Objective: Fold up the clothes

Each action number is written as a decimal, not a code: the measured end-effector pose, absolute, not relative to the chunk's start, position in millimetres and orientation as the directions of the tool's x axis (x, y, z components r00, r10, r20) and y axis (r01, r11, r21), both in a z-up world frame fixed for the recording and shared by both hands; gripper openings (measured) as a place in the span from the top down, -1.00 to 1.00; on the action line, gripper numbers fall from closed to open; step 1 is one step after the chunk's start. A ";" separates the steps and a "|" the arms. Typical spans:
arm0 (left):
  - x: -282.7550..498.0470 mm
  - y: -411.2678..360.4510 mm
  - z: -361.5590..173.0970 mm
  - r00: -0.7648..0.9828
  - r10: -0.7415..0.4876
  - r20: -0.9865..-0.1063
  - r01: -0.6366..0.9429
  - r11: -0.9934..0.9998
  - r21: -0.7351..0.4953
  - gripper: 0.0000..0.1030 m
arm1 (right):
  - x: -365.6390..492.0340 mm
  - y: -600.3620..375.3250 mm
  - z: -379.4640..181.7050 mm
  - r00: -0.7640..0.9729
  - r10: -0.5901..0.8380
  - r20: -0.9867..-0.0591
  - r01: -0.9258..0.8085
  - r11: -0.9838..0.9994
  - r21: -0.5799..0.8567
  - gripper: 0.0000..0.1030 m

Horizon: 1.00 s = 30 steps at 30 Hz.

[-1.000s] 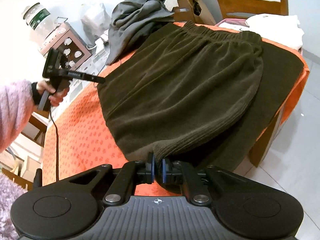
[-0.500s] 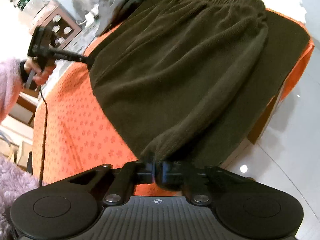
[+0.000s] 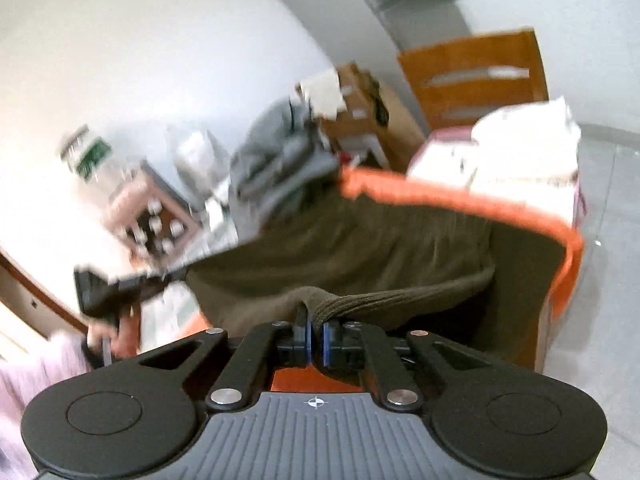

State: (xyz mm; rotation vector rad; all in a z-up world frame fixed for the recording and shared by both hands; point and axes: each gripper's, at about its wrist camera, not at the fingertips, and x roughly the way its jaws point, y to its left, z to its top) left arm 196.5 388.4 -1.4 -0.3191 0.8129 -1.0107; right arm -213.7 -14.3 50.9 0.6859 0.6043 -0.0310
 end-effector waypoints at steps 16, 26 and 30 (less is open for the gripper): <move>74.0 453.5 153.4 0.734 -0.666 -0.129 0.434 0.607 -0.665 0.93 | -81.1 -133.8 229.1 0.809 0.403 -0.429 -0.130 0.833 0.538 0.85; 31.3 520.9 188.5 0.934 -0.322 -0.155 0.168 0.779 -0.604 0.93 | 83.8 -76.6 220.4 0.620 0.688 -0.377 -0.441 0.703 0.558 0.86; 23.4 544.7 194.8 0.967 -0.213 -0.143 0.086 0.795 -0.601 0.93 | 141.0 -45.3 211.6 0.545 0.756 -0.364 -0.521 0.645 0.560 0.86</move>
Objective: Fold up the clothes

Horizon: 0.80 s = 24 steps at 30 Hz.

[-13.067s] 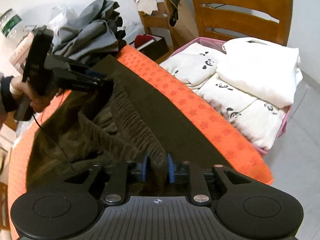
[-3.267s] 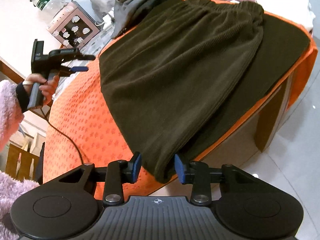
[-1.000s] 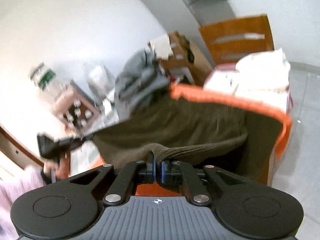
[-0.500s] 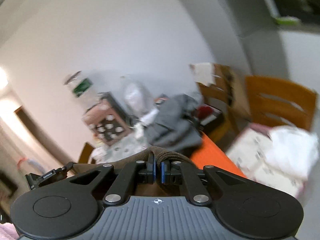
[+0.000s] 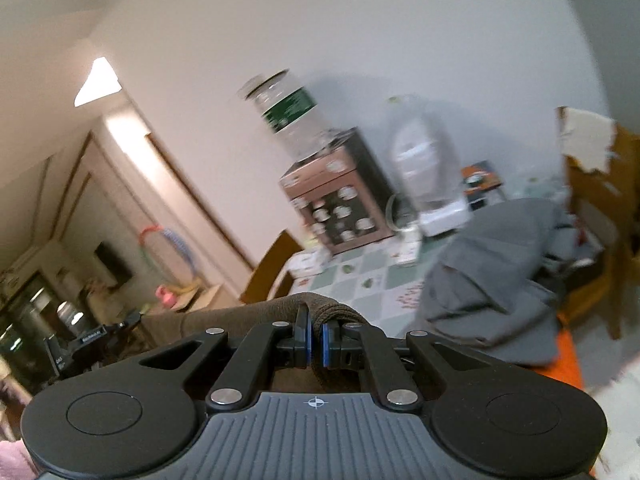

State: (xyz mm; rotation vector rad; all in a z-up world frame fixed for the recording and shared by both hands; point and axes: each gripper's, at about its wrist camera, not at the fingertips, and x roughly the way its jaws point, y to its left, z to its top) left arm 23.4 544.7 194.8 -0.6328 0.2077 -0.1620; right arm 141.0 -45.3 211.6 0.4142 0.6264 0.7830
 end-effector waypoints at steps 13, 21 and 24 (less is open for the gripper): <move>-119.1 540.5 160.6 0.982 -0.076 -0.176 -0.041 0.814 -0.580 0.93 | 134.6 -11.3 169.9 0.381 0.844 -0.378 -0.694 0.531 0.486 0.86; -233.0 515.8 81.9 0.948 -0.082 -0.308 -0.150 0.738 -0.658 1.00 | 35.0 -37.5 87.7 0.331 0.786 -0.522 -0.629 0.596 0.499 0.86; -287.4 521.7 67.4 0.955 -0.033 -0.295 -0.206 0.644 -0.737 1.00 | -9.2 -48.1 61.0 0.338 0.741 -0.580 -0.587 0.648 0.486 0.86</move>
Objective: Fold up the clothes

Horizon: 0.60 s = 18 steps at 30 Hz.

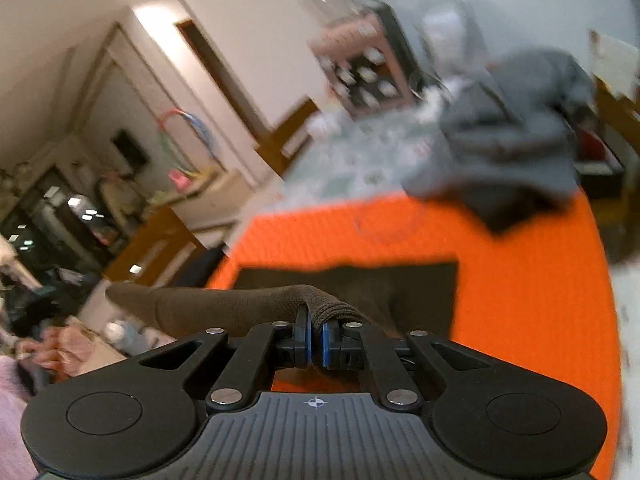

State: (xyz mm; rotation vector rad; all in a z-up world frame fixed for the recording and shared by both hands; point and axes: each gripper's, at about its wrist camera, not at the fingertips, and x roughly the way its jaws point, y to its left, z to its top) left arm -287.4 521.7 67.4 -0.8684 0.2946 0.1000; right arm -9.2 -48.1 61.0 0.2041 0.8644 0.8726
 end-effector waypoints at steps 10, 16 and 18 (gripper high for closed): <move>-363.4 530.0 8.9 0.877 -0.040 -0.478 -0.343 0.645 -0.683 1.00 | -97.2 -67.6 -26.4 0.347 0.612 -0.711 -0.485 0.766 0.423 0.84; -365.6 511.1 -27.0 0.824 -0.112 -0.555 -0.315 0.724 -0.614 0.99 | -106.2 -68.7 -60.2 0.369 0.514 -0.775 -0.493 0.815 0.306 0.83; -364.4 500.4 -34.8 0.801 -0.133 -0.584 -0.287 0.771 -0.568 0.97 | -108.7 -64.1 -68.2 0.363 0.497 -0.788 -0.503 0.816 0.283 0.83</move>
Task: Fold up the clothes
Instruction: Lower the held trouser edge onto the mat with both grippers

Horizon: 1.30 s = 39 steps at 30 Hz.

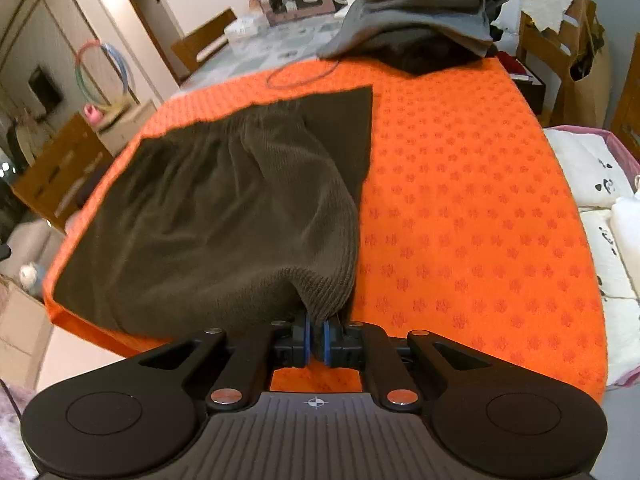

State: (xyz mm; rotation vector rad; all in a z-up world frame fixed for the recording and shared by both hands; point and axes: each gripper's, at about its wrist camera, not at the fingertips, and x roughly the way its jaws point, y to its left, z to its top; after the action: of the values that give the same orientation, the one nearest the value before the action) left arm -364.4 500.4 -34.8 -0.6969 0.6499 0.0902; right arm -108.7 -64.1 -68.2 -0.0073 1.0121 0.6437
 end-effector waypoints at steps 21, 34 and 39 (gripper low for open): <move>-328.1 421.1 -108.3 0.652 -0.176 -0.738 0.041 0.979 -0.198 0.42 | -111.6 -52.1 -79.3 0.357 0.437 -0.826 -0.501 0.836 0.225 0.81; -314.3 401.7 -104.0 0.737 -0.097 -0.669 0.162 0.986 0.036 0.86 | -113.2 -50.8 -78.3 0.363 0.446 -0.818 -0.520 0.825 0.219 0.82; -323.8 423.6 -45.6 0.808 -0.102 -0.580 0.133 0.991 0.011 0.88 | -114.5 -60.9 -49.3 0.383 0.532 -0.755 -0.524 0.798 0.296 0.84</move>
State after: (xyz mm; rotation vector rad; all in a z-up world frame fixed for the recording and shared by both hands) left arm -323.8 423.6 -45.6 0.0522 0.6171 -0.1259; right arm -114.5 -60.9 -49.3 0.0091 0.9657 0.6735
